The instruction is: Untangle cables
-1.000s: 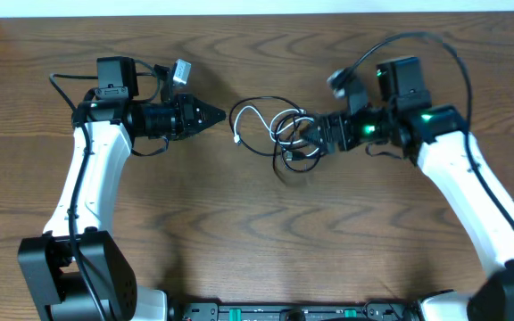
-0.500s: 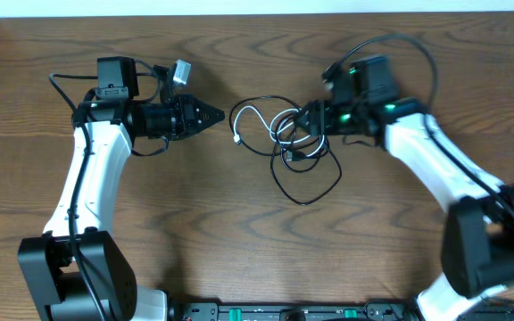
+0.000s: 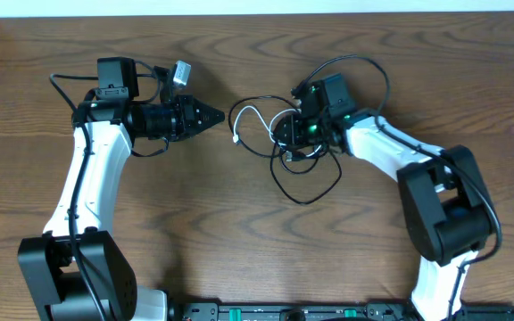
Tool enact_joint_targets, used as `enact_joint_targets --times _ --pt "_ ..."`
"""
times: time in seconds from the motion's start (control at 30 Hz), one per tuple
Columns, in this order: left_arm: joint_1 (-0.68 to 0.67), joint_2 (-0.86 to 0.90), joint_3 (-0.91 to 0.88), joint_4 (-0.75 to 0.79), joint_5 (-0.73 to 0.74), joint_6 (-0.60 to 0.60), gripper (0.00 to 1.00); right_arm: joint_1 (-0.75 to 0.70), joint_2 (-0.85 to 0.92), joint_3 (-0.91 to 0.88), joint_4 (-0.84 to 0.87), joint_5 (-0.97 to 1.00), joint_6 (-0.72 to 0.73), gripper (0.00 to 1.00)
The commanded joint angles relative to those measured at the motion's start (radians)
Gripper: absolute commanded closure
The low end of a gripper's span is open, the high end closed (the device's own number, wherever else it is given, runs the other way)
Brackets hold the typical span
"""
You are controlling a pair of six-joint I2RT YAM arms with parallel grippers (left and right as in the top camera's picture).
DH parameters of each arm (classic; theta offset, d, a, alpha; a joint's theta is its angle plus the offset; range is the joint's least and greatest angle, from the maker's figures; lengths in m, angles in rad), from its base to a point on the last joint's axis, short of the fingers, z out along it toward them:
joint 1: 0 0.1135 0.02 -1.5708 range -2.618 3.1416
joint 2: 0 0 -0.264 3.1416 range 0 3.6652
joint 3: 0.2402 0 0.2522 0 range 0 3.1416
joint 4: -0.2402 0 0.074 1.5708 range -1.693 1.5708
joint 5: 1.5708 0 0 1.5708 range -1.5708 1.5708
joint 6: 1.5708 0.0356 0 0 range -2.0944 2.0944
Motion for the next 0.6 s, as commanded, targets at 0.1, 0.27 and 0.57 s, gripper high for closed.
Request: enact_joint_targets --times 0.1,0.27,0.57 --pt "0.001 -0.001 0.013 -0.006 -0.008 -0.005 0.92 0.017 0.017 0.007 0.028 -0.011 -0.002 0.99" --pt "-0.047 -0.001 0.013 -0.022 -0.008 -0.005 0.78 -0.015 -0.104 0.007 0.024 -0.175 -0.114 0.99" --pt "-0.153 -0.001 0.013 0.033 -0.003 -0.005 0.51 -0.158 -0.308 0.007 0.021 -0.494 -0.112 0.99"
